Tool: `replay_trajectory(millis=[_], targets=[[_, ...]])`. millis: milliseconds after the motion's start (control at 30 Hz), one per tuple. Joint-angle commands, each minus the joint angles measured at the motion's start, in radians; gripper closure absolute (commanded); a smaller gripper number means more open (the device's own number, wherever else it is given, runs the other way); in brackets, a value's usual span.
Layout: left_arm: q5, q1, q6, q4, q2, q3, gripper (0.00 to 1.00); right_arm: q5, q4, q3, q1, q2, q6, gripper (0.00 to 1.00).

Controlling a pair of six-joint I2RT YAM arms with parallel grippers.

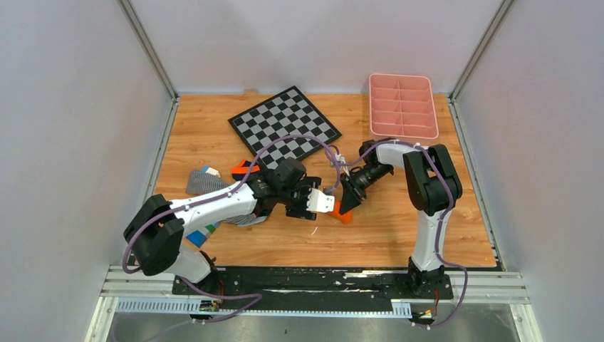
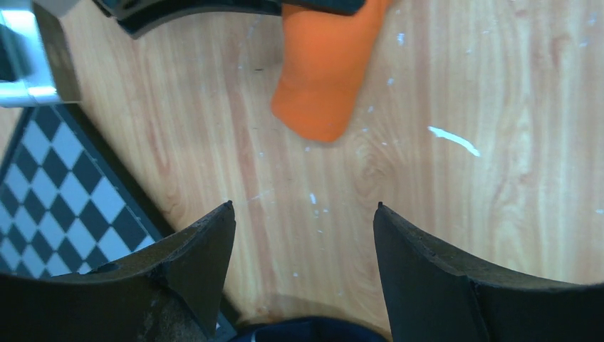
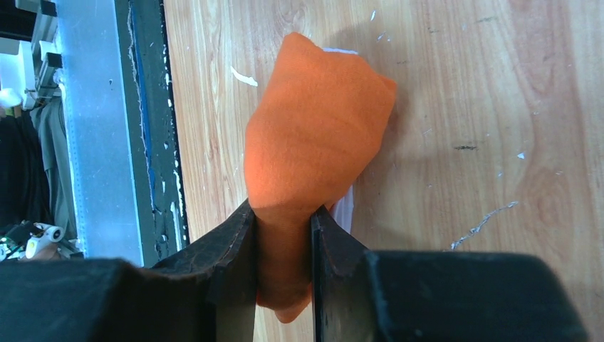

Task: Roll the underwear
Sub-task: Roll the underwear to the center of the board.

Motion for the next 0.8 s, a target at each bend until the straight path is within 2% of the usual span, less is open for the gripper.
replay_trajectory(millis=[0,100,267,333,600,667,767], targets=[[0.015,-0.007,0.092,0.197,0.012,-0.01,0.22,0.219,0.047,-0.022,0.021,0.081,-0.003,1.0],[0.04,-0.022,0.102,0.261,0.03,-0.051,0.2,0.219,0.023,-0.001,0.022,0.105,0.0,1.0],[0.103,-0.053,0.091,0.254,0.081,-0.046,0.18,0.222,0.021,0.008,0.023,0.112,0.008,1.0],[0.093,-0.079,0.089,0.253,0.112,-0.036,0.18,0.222,0.022,0.006,0.024,0.111,0.009,1.0],[0.022,-0.109,0.052,0.415,0.273,0.005,0.17,0.221,0.038,-0.013,0.023,0.093,0.004,1.0],[0.013,-0.111,0.058,0.417,0.317,0.033,0.21,0.219,0.038,-0.015,0.023,0.091,0.0,1.0],[0.033,-0.112,0.045,0.369,0.371,0.083,0.35,0.217,0.036,-0.016,0.022,0.09,-0.003,1.0]])
